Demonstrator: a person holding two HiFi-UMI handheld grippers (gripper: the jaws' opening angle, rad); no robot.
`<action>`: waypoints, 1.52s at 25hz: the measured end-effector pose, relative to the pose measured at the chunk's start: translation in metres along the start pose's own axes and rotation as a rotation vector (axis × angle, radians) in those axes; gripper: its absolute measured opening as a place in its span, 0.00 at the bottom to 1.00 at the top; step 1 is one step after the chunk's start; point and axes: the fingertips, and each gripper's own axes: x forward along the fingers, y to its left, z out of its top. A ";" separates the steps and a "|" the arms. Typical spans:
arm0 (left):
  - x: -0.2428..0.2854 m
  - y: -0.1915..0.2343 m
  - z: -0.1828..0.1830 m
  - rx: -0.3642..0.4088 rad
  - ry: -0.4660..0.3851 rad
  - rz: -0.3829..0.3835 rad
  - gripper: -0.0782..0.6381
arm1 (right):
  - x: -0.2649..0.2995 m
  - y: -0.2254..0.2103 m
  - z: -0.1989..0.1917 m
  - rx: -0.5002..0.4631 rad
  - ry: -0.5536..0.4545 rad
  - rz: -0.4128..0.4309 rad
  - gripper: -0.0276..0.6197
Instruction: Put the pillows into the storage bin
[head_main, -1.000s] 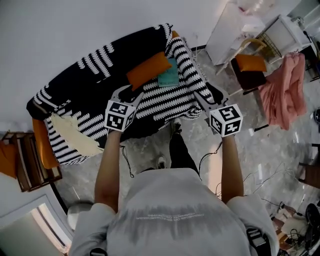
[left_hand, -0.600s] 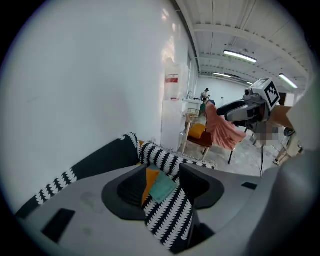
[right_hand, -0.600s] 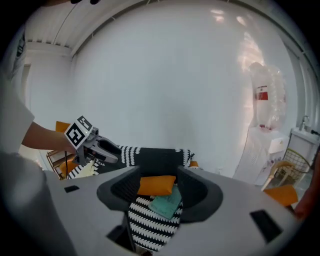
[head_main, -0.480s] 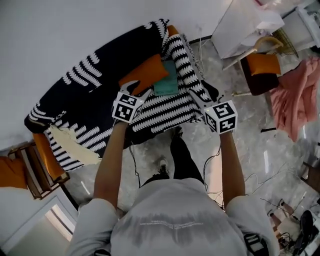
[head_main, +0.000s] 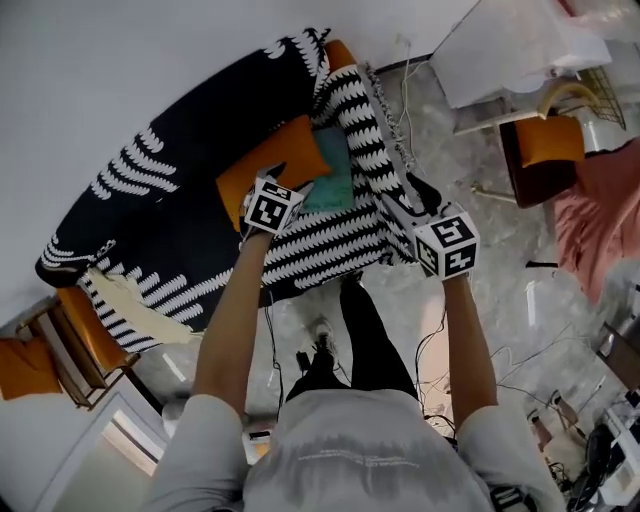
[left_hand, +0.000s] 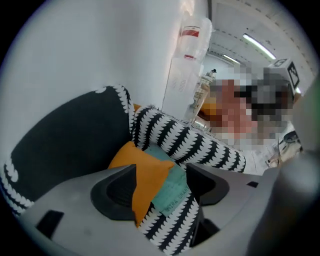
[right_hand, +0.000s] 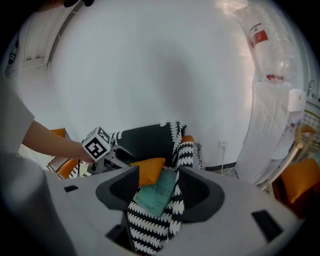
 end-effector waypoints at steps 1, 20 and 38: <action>0.012 0.002 -0.003 -0.026 0.015 -0.008 0.53 | 0.005 -0.004 -0.004 0.005 0.014 0.006 0.43; 0.169 0.083 -0.043 0.156 0.166 0.091 0.62 | 0.032 -0.043 -0.068 0.104 0.099 -0.035 0.44; 0.165 0.118 -0.018 0.065 0.085 0.130 0.45 | 0.058 -0.065 -0.069 0.038 0.104 -0.005 0.44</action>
